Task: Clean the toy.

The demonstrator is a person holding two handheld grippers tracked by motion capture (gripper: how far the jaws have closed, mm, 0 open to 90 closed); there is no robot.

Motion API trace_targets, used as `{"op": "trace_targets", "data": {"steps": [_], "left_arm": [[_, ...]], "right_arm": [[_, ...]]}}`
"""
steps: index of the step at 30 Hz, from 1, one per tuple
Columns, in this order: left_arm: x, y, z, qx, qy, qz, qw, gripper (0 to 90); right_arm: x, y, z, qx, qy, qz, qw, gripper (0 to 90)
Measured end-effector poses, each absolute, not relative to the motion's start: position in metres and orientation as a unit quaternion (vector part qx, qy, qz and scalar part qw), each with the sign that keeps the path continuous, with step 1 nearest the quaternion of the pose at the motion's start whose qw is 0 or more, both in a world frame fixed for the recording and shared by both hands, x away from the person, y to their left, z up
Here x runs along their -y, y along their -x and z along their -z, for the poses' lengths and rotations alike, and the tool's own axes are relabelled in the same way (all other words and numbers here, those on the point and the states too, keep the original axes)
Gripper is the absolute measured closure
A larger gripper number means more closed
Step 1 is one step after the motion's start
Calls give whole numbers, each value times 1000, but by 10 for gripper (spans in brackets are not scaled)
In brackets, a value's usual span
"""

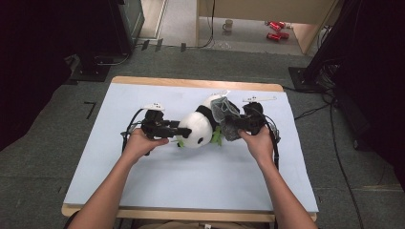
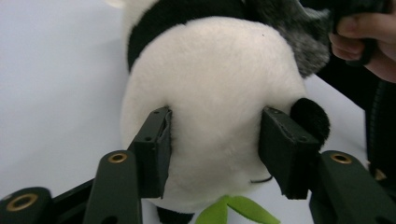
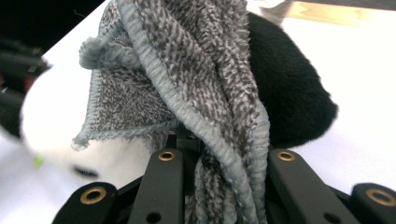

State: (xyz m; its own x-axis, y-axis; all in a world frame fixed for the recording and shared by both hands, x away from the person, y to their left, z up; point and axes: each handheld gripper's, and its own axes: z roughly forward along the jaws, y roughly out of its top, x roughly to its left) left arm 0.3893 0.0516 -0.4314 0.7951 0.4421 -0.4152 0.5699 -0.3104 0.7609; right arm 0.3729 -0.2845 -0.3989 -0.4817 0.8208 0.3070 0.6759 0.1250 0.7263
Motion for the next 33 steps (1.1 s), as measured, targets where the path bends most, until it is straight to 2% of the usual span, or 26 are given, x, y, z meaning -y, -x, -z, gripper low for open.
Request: {"op": "trace_targets", "data": {"steps": [2, 7, 9, 15, 19, 21, 24, 33], "left_arm": [[-46, -386, 432, -311, -810, 69, 492, 511], [-38, -383, 432, -312, -818, 46, 481, 693], [-39, -382, 432, -317, -816, 44, 481, 728], [-47, -380, 430, -338, -807, 36, 483, 750], [-51, -381, 430, -355, -793, 53, 493, 766], [-50, -381, 428, -366, -778, 74, 505, 776], [-42, -377, 429, -357, -790, 53, 496, 779], [-39, -377, 432, -378, -780, 65, 494, 777]], "right_arm": [[285, -376, 398, -744, -505, -428, 89, 757], [288, -381, 396, -740, -512, -428, 89, 765], [290, -380, 393, -733, -517, -434, 83, 770], [282, -360, 373, -724, -504, -465, 80, 773], [261, -346, 364, -734, -478, -478, 67, 773], [246, -340, 365, -745, -463, -476, 61, 773], [230, -334, 366, -754, -448, -478, 49, 773], [199, -323, 392, -776, -433, -457, 43, 776]]}}
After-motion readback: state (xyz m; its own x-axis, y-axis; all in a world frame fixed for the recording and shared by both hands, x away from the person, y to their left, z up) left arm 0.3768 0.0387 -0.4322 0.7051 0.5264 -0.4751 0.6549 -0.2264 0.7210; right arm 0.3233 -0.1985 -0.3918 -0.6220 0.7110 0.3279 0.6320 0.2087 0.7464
